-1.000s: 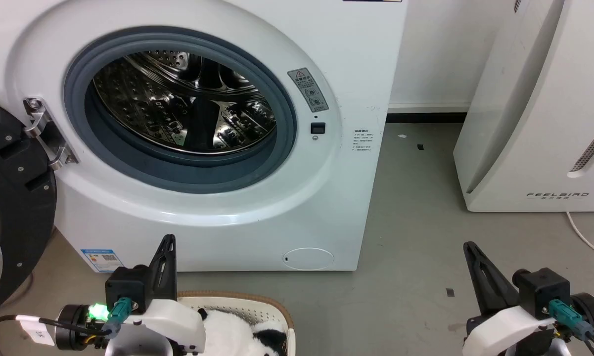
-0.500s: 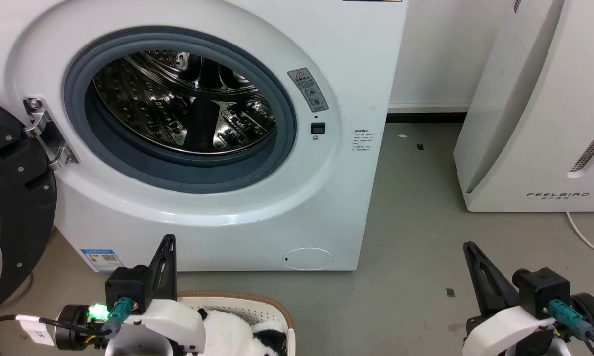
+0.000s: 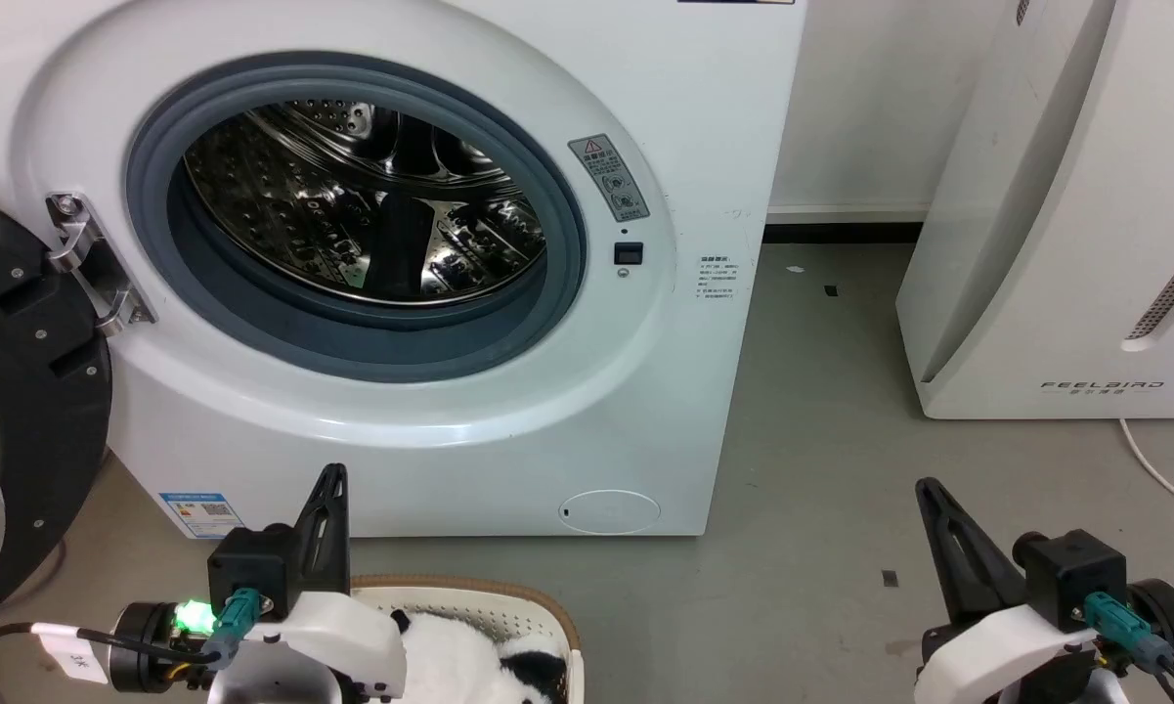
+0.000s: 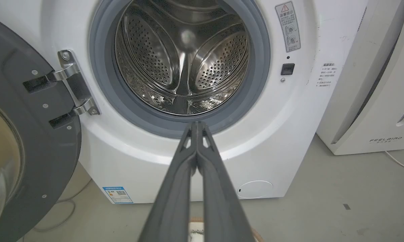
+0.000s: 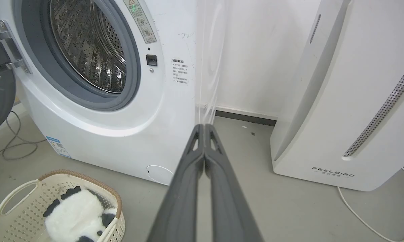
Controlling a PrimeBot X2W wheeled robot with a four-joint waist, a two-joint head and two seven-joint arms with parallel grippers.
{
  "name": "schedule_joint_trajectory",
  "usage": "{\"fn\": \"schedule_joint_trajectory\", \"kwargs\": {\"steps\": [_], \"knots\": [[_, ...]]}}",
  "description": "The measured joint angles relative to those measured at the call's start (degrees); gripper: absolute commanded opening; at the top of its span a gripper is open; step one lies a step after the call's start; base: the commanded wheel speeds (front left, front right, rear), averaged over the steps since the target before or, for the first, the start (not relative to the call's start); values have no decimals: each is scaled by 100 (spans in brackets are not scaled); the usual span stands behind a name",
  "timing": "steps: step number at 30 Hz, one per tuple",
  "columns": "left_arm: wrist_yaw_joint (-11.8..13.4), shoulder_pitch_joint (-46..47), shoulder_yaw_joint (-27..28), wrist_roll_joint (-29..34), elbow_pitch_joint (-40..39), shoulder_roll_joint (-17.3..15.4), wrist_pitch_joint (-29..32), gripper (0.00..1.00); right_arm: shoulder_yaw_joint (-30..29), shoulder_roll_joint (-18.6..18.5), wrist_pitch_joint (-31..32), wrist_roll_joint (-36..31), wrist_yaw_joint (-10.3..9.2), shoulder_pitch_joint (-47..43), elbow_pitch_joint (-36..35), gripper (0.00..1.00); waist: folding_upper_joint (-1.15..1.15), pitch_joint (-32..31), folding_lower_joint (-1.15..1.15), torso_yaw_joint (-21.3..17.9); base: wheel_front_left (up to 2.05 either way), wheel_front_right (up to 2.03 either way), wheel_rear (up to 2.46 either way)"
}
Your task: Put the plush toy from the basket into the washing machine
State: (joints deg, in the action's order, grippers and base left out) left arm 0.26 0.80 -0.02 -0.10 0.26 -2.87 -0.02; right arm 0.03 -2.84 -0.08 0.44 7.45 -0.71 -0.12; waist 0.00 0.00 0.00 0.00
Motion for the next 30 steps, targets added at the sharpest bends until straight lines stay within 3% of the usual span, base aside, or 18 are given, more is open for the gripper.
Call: {"fn": "schedule_joint_trajectory", "kwargs": {"steps": [1,12,30], "knots": [[3,1,-2,0,1,0,0,100,-1,0,0,3,0,-1,-1,100,0,0,0,0,0,0,0],[40,20,-64,-71,129,1,-63,100,-57,0,-57,113,0,-1,-1,100,0,49,0,8,0,0,0],[8,824,-210,-309,1404,-58,-215,100,-190,0,-266,430,0,261,-34,100,0,721,0,-89,0,0,0]]}}
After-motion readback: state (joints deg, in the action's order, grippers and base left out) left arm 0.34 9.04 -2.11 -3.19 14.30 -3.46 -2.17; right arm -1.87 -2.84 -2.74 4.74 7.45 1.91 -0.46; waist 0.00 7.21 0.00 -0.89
